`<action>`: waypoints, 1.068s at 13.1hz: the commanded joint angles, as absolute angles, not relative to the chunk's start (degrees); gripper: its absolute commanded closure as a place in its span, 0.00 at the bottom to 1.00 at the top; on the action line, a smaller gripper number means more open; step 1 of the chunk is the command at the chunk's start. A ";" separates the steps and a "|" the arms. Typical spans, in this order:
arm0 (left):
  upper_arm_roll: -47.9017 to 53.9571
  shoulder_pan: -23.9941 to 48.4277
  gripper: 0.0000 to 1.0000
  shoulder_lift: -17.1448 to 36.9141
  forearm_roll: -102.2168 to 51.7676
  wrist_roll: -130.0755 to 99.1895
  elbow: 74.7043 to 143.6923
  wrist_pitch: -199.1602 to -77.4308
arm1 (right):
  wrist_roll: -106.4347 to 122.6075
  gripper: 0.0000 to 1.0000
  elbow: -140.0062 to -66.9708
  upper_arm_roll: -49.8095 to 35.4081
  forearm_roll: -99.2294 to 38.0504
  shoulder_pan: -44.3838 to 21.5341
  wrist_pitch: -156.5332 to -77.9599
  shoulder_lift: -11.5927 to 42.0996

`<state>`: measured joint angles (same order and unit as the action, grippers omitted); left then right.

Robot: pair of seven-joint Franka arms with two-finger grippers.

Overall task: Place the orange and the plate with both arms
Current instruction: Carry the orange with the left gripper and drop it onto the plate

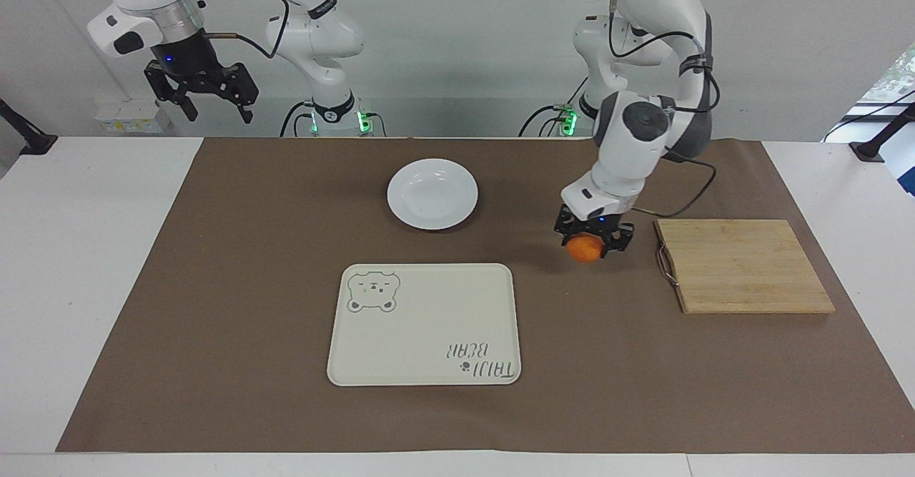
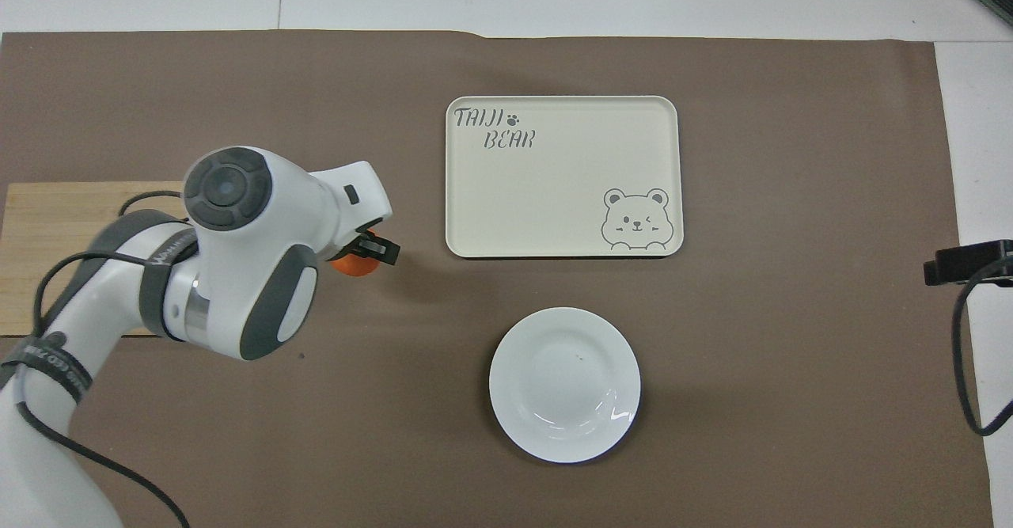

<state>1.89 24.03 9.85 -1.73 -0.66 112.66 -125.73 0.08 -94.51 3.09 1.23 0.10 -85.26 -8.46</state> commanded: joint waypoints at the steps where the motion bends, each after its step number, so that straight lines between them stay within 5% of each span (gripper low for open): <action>1: 0.62 32.75 1.00 9.14 -1.93 -9.71 114.52 -127.43 | -0.27 0.00 -96.24 2.81 0.79 0.88 -85.69 -9.41; 10: 0.88 52.29 1.00 15.90 -2.46 -27.85 114.43 -136.76 | 0.09 0.00 -97.21 2.99 0.79 0.97 -86.84 -9.49; 11: 0.97 52.38 0.94 16.17 -2.46 -27.86 114.52 -136.76 | 0.09 0.00 -97.21 2.99 0.79 0.97 -86.75 -9.49; 12: 1.23 52.38 0.80 16.17 -2.63 -27.86 114.43 -136.67 | 0.09 0.00 -97.29 2.99 0.79 0.97 -86.75 -9.58; 14: 1.41 52.73 0.00 16.17 -4.91 -27.69 114.35 -136.67 | 0.09 0.00 -97.56 2.99 0.70 0.97 -86.75 -9.58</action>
